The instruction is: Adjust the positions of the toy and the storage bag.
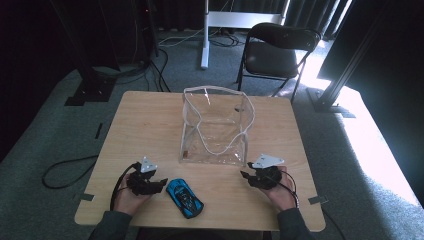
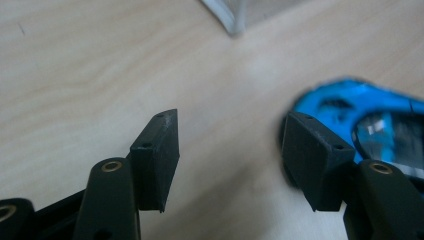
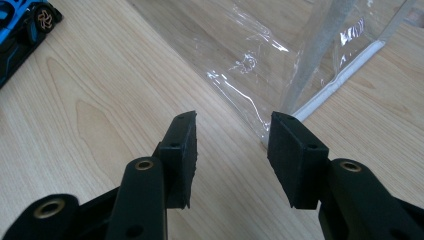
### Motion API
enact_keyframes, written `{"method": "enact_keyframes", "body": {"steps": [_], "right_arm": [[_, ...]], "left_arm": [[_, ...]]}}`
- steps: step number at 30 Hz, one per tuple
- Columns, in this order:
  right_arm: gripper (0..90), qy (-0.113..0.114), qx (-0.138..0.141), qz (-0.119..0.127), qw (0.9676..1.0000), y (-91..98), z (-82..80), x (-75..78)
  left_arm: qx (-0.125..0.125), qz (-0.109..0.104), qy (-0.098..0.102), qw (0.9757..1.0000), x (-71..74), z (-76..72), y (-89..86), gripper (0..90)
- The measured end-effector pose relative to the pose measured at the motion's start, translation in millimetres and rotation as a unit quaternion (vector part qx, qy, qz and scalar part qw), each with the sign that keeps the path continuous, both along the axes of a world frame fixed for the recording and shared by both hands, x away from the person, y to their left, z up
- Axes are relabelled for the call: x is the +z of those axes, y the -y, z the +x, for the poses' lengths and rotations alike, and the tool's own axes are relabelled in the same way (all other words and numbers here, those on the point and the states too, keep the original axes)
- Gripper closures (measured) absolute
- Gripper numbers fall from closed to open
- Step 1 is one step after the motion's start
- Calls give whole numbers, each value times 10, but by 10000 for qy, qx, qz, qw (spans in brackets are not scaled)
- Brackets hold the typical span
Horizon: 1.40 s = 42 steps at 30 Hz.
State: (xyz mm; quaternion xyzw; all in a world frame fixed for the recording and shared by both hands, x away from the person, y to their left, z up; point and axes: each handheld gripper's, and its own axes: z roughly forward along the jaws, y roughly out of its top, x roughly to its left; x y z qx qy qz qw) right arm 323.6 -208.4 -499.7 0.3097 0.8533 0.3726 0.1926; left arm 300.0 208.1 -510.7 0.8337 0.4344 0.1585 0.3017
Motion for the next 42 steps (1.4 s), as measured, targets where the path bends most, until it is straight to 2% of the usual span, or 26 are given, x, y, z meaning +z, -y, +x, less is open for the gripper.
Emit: {"method": "enact_keyframes", "body": {"steps": [8, 11, 14, 20, 23, 26, 28, 29, 31, 32, 37, 42], "right_arm": [[534, -1, 30, -41, 10000, 5, -12, -13], [531, -15, 34, -27, 10000, 3, -10, -13], [530, -2, 41, -22, 10000, 3, -11, -15], [527, -28, 40, -24, 10000, 1, -11, -31], [527, -10, 30, -5, 10000, 8, -12, -26], [522, -25, 29, -1, 10000, 19, -8, -30], [521, -40, 40, -3, 10000, 16, -10, -37], [521, -42, 44, -13, 10000, 12, -10, -40], [520, -45, 48, -14, 10000, 0, -11, -42], [519, -34, 65, -17, 10000, -4, -10, -42], [518, -59, 78, -17, 10000, -27, -11, -51], [515, -57, 128, -35, 9999, -47, -13, -55]], "left_arm": [[-124, -13, -316, 9994, -74, -204, -74, 392], [-144, -92, -426, 9989, -113, -257, -71, 404], [-243, -54, -477, 9986, -140, -307, -28, 405], [-464, -60, -439, 9979, -157, -351, 126, 408], [-480, 92, -368, 9981, -159, -372, 165, 407], [-535, -83, -410, 9977, -165, -412, 177, 405], [-584, -54, -395, 9975, -166, -427, 204, 402], [-570, -75, -373, 9977, -171, -430, 226, 401], [-568, 73, -287, 9979, -174, -432, 266, 402], [-551, 74, -269, 9981, -177, -431, 278, 403], [-383, 30, -164, 9991, -193, -434, 376, 422], [-382, -43, -151, 9991, -199, -391, 502, 436]]}}
